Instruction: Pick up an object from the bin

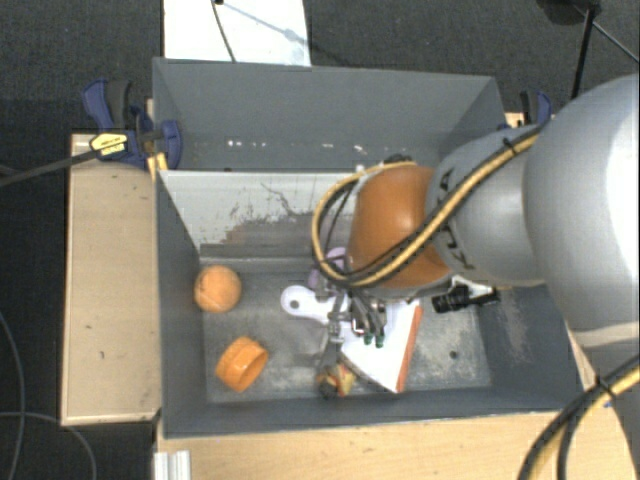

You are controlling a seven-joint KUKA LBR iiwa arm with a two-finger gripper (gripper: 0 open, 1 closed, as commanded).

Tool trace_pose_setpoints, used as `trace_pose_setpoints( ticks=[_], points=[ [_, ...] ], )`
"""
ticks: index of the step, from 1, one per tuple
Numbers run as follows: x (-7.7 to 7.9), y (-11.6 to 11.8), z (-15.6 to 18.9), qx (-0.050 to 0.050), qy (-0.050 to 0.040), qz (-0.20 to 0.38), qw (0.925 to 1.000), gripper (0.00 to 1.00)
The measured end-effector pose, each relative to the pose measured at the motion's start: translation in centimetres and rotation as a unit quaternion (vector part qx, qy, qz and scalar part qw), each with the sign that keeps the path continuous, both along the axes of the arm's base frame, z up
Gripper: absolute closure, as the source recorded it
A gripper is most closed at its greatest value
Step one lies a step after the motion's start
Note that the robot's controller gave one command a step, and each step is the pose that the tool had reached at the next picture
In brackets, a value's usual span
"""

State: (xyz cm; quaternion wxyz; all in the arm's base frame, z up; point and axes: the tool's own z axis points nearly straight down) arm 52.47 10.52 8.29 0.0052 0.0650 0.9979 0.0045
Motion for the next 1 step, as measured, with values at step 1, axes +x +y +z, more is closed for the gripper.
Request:
trace_pose_setpoints(
  ticks=[1],
  points=[
    [0.52, 0.23, 0.57, 0.010, -0.0263, -0.089, 0.9957, 1.00]
  ],
)
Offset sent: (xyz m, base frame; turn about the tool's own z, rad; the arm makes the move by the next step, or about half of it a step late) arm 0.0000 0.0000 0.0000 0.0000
